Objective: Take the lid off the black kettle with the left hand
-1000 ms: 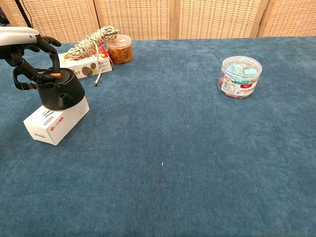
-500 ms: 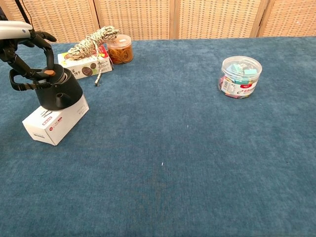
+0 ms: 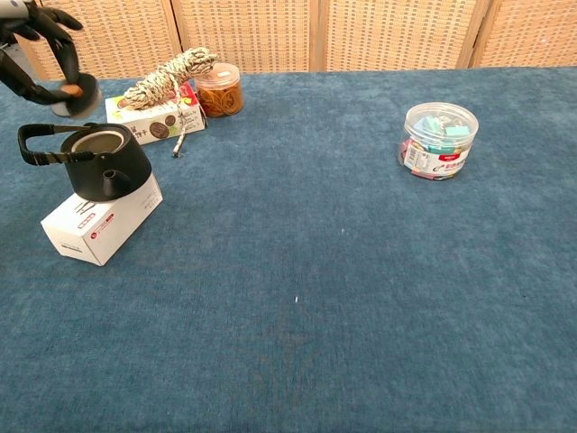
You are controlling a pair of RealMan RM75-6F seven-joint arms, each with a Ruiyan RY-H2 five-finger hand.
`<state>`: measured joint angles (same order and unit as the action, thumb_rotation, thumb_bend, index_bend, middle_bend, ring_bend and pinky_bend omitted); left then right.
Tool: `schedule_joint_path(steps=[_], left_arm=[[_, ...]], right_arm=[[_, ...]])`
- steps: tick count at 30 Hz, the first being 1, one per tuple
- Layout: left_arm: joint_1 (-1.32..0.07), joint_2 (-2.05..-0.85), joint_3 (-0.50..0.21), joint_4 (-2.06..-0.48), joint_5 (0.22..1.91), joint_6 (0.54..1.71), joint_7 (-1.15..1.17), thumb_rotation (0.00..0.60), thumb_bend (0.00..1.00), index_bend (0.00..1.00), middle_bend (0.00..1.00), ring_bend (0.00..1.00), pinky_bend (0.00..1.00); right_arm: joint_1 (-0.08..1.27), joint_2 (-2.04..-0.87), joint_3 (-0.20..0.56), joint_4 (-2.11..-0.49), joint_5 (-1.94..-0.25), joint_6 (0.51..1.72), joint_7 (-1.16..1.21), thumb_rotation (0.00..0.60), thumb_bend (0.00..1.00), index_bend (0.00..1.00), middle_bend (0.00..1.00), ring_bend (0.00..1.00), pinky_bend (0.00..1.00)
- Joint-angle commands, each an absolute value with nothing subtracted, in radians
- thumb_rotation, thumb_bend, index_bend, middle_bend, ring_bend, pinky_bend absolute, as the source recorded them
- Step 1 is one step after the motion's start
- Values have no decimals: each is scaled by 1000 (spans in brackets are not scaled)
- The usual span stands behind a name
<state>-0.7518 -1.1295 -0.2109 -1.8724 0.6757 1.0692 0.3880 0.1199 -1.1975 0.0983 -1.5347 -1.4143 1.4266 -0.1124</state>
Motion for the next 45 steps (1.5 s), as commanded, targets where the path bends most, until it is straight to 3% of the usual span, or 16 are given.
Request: schedule_joint_path(steps=[1,10,19,32,40,45], left_arm=[[-736,-1096,-217,-1859,675,1057,357,600,366,634,0,0,0],[-696,-1089,-182,-1701,677,925,244,600,372,634,0,0,0],[-691,-1213,-145,-1436,720,723,113,600,387,634,0,0,0],[-691,-1324,-152,-1280,795,635,8,600,394,613,0,0,0],[-661,-1259,-171,-1333,861,633,-63,600,232,144,0,0,0],[-610,-1176,-188,-1427,941,696,-127,600,197,28,0,0,0]], right_arm=[[120,-1198,97,-1535,-1415,1426,-115,600,0,0,0,0,0],[122,-1205,90,-1536,-1423,1423,-130,600,0,0,0,0,0],[125,-1217,83,-1535,-1423,1414,-151,600,0,0,0,0,0],[132,-1229,89,-1516,-1403,1396,-159,600,0,0,0,0,0],[133,-1234,85,-1517,-1406,1396,-170,600,0,0,0,0,0],[131,-1234,79,-1527,-1420,1405,-176,600,0,0,0,0,0]])
